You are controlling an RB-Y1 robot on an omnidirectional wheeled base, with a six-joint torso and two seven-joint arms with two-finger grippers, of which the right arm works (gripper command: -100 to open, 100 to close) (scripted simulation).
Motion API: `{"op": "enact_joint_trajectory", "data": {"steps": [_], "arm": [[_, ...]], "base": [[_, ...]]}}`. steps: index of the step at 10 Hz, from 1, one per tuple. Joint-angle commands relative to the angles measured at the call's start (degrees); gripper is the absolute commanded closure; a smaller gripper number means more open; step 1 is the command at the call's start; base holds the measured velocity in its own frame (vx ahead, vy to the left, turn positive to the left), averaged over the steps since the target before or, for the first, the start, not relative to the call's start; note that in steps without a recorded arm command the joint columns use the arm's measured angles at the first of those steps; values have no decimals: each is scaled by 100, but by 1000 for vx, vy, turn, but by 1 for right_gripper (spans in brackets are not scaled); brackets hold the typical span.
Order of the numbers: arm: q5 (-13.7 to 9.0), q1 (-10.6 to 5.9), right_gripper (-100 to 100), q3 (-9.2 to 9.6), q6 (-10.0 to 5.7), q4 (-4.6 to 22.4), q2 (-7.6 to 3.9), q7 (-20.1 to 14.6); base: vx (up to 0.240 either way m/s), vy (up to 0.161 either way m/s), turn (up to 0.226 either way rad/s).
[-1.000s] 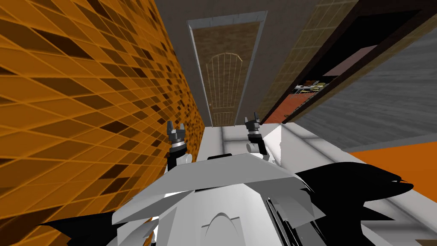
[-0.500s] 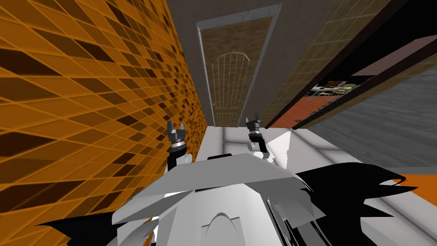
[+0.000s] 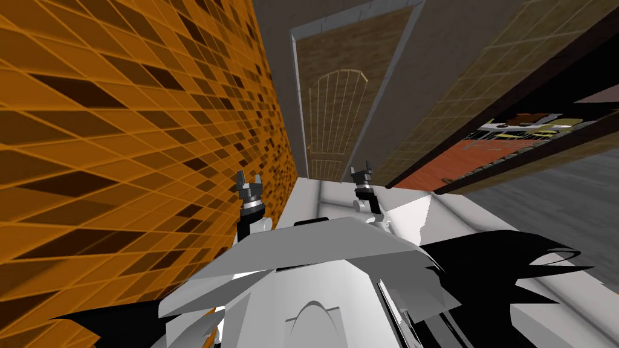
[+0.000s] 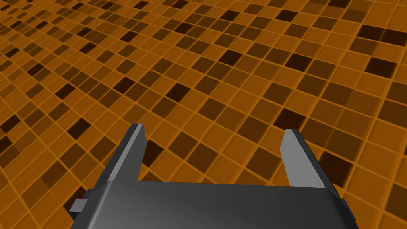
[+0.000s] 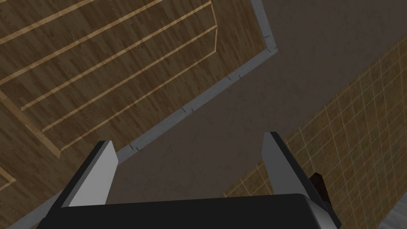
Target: Pull the door open
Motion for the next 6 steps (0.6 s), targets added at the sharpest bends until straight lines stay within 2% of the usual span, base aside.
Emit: {"op": "enact_joint_trajectory", "data": {"steps": [1,3,6], "arm": [[-180,-90,-100,-60,-52,219,-72,-88],[-297,-141,-100,-105,-84,352,-124,-148],[-649,-295,-100,-240,-180,751,-279,-328]], "base": [[19,-55,259],[19,-34,134],[23,-37,237]]}}
